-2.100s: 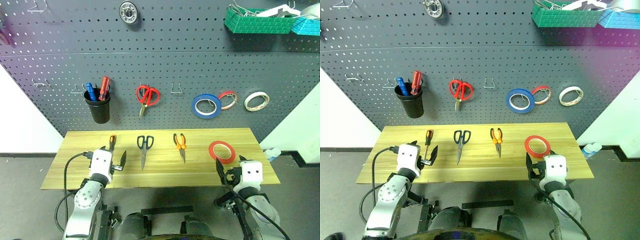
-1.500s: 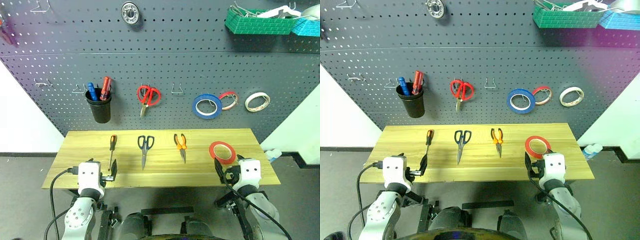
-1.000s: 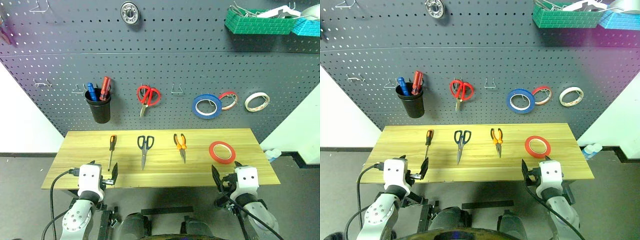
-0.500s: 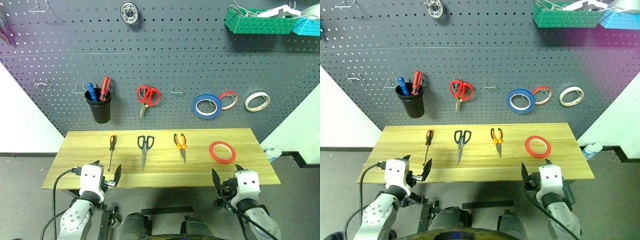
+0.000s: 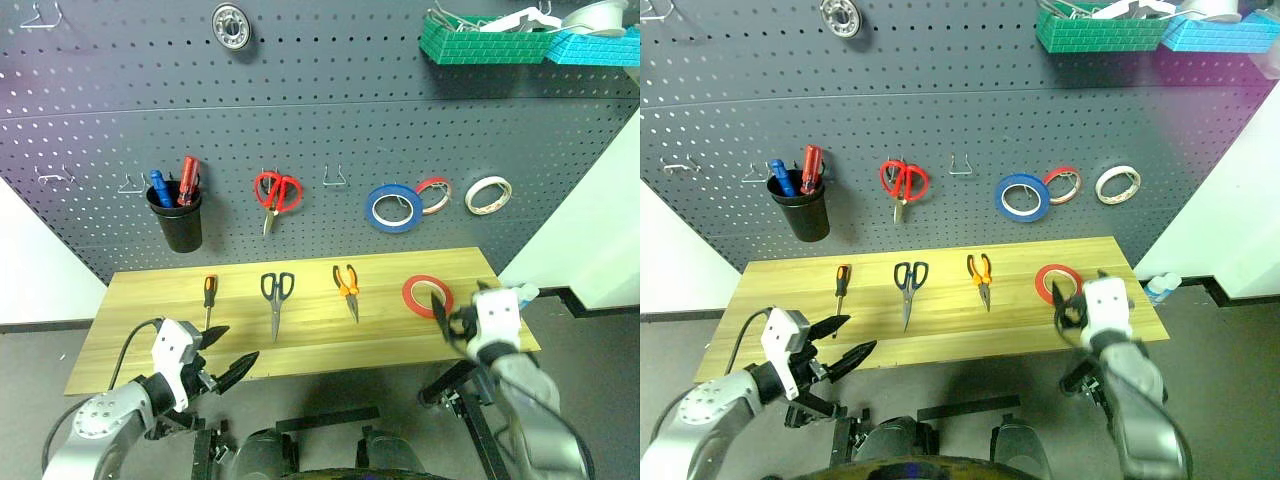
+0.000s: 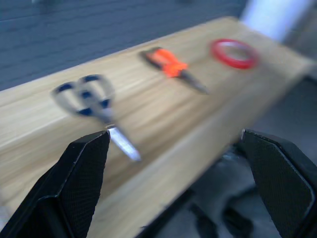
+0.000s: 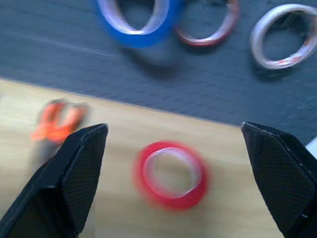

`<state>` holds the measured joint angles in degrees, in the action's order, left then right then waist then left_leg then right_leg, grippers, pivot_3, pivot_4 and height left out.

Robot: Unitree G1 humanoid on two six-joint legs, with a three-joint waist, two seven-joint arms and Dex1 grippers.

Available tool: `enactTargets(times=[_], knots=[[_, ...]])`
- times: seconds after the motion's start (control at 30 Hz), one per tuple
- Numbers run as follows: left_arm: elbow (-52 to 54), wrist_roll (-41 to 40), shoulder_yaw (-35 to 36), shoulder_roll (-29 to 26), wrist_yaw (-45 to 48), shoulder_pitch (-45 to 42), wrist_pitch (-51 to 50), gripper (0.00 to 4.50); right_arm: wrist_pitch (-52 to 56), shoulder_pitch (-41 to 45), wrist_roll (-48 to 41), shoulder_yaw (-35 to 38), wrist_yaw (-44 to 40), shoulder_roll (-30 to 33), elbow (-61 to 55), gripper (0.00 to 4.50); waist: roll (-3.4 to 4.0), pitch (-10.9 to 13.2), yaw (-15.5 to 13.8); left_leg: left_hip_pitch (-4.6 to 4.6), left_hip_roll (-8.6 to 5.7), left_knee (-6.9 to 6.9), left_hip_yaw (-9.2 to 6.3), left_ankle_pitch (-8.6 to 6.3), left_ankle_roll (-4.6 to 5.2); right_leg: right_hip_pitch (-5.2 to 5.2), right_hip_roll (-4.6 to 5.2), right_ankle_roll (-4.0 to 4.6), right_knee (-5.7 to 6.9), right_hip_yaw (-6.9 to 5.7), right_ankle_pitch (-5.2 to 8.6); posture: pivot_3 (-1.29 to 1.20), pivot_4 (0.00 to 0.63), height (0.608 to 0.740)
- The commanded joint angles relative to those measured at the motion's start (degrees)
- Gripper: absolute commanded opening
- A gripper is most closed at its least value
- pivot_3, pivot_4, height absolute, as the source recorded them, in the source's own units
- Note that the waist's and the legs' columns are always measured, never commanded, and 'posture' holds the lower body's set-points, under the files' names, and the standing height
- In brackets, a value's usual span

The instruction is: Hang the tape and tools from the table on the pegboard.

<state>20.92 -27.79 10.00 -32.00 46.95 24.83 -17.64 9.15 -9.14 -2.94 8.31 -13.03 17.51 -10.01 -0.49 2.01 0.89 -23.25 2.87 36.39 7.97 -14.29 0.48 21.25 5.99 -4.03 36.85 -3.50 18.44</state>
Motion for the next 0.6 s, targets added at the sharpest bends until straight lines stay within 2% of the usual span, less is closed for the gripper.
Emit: enactTargets(times=[0.03,0.27,0.6], knots=[[1.9,-4.6,4.0,-2.6,4.9,1.7,-0.3,4.46,-3.3,1.4,-0.7,-0.5,-1.9,0.1,3.3,4.50,-0.19,0.0,-0.5,0.00,0.00,-0.07,-0.01,0.00,0.00,0.00,0.00,-0.07,0.00,-0.02,0.05,0.06,0.025,0.740],[1.8,-8.6,8.8,-6.5,11.2,3.4,-0.3,4.46,-5.1,3.6,-0.7,-1.6,-3.6,0.3,6.2,4.50,0.36,0.3,0.0,-0.12,-0.01,-0.21,-0.05,0.07,0.07,0.04,-0.05,-0.18,0.17,-0.06,0.11,0.07,0.030,0.740],[2.4,-8.5,8.5,-6.5,11.4,2.7,-0.4,4.46,-3.3,8.0,-0.8,-2.6,-7.9,2.4,11.9,4.50,0.19,0.5,-0.2,0.00,0.00,-0.08,-0.04,-0.02,-0.09,0.04,-0.04,-0.18,0.17,-0.02,0.10,0.07,0.044,0.740]])
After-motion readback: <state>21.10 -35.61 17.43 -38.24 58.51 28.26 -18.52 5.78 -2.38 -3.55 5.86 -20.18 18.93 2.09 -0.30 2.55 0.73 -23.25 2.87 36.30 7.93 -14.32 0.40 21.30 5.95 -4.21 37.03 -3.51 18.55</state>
